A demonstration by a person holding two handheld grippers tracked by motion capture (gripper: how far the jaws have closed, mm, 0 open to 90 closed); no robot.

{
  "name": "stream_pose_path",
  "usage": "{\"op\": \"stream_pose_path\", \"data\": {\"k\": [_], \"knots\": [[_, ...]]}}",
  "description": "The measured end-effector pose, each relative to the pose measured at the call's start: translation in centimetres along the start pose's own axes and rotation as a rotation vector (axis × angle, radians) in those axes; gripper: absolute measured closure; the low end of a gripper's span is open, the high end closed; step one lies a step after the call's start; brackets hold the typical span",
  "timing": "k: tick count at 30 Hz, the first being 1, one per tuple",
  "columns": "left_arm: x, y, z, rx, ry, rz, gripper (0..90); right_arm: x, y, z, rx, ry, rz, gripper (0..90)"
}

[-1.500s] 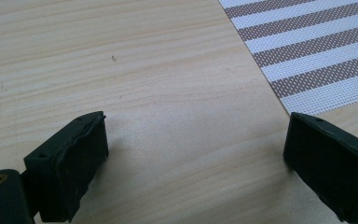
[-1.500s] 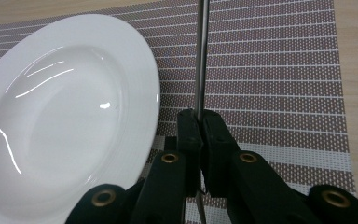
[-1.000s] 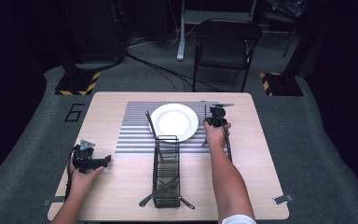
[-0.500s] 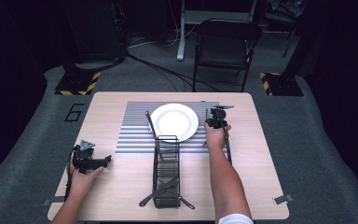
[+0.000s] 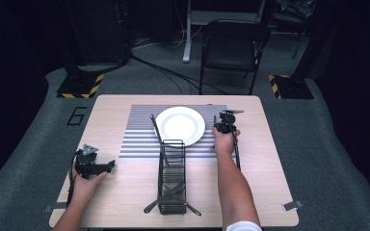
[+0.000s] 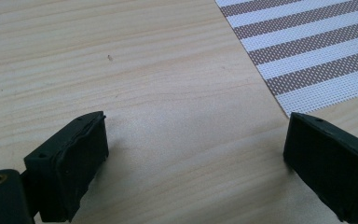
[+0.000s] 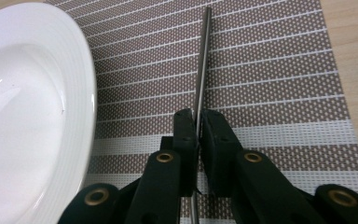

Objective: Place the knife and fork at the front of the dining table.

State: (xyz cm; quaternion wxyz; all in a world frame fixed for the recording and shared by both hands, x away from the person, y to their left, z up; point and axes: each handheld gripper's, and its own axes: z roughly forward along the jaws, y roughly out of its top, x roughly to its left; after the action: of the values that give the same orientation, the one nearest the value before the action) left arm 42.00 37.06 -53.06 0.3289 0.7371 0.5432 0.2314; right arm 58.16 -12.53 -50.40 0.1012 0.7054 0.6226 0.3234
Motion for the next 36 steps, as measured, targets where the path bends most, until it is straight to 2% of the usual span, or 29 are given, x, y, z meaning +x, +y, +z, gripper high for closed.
{"op": "stream_pose_path", "data": {"k": [5,9,19,25,27,33,36], "knots": [[0.0,0.0,0.0,0.0,0.0,0.0,6.3,-0.5,0.1,-0.1,-0.003,-0.006,0.003,83.7],[0.0,0.0,0.0,0.0,0.0,0.0,6.3,-0.8,0.1,-0.2,-0.006,0.008,0.001,83.6],[0.0,0.0,0.0,0.0,0.0,0.0,6.3,-0.7,0.2,-0.5,-0.015,0.008,-0.009,82.3],[0.0,0.0,0.0,0.0,0.001,0.0,6.2,-0.2,0.1,-1.7,-0.032,0.0,-0.053,80.8],[0.0,0.0,0.0,0.0,0.001,0.001,6.3,-0.2,0.1,-2.3,-0.036,-0.003,-0.079,78.8],[0.0,0.0,0.0,0.0,0.001,0.0,6.3,-0.2,-0.3,-4.2,-0.044,-0.002,-0.116,71.5],[0.0,0.0,0.0,0.0,0.001,0.001,6.3,-0.5,-0.4,-5.2,-0.068,-0.003,-0.144,68.0]]}}
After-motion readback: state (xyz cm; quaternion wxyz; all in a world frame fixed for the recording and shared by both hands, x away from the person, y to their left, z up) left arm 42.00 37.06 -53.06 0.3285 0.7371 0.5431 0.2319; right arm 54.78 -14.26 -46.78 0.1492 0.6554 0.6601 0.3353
